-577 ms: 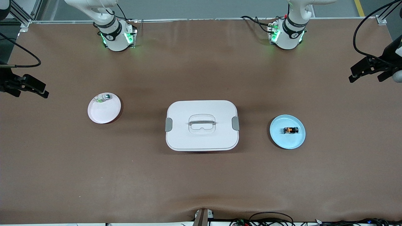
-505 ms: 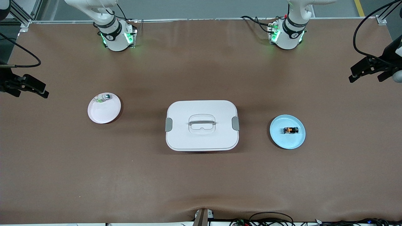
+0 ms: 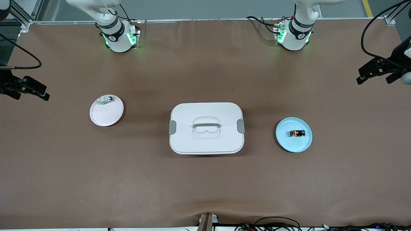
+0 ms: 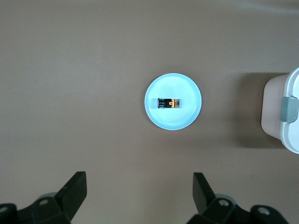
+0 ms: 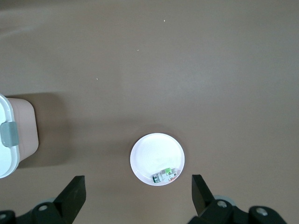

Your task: Transfer orange switch to right arm and place

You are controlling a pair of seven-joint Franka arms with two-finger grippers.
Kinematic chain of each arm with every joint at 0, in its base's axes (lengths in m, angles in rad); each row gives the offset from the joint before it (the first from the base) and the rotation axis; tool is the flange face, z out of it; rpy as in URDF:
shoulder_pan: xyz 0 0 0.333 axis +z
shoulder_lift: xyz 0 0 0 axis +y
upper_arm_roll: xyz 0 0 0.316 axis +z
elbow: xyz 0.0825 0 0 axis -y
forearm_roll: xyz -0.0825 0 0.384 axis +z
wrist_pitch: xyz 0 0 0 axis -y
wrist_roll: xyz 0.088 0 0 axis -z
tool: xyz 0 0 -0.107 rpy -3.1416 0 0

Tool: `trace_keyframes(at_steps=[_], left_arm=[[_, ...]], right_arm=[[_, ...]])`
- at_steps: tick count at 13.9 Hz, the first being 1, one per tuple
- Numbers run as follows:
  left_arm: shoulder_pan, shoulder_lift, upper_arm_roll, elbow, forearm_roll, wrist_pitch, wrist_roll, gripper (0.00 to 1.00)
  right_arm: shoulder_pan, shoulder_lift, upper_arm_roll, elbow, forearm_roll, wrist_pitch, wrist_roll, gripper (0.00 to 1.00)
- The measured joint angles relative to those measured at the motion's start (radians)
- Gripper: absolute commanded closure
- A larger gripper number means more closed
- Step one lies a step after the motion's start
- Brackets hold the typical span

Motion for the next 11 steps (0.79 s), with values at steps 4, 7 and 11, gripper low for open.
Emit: trace_keyframes(at_steps=[4, 7, 11], left_arm=[[-0.004, 0.020, -0.004, -0.022, 0.000, -0.009, -0.019, 0.00], [-0.010, 0.041, -0.006, -0.081, 0.000, 0.010, -0.024, 0.00], [-0.010, 0.043, -0.009, -0.229, 0.000, 0.161, -0.024, 0.00]], right_arm=[[0.000, -0.002, -0.001, 0.000, 0.000, 0.000, 0.000, 0.00], [-0.013, -0.004, -0.008, 0.000, 0.000, -0.001, 0.002, 0.00], [-0.008, -0.005, -0.001, 0.000, 0.001, -0.004, 0.002, 0.00]])
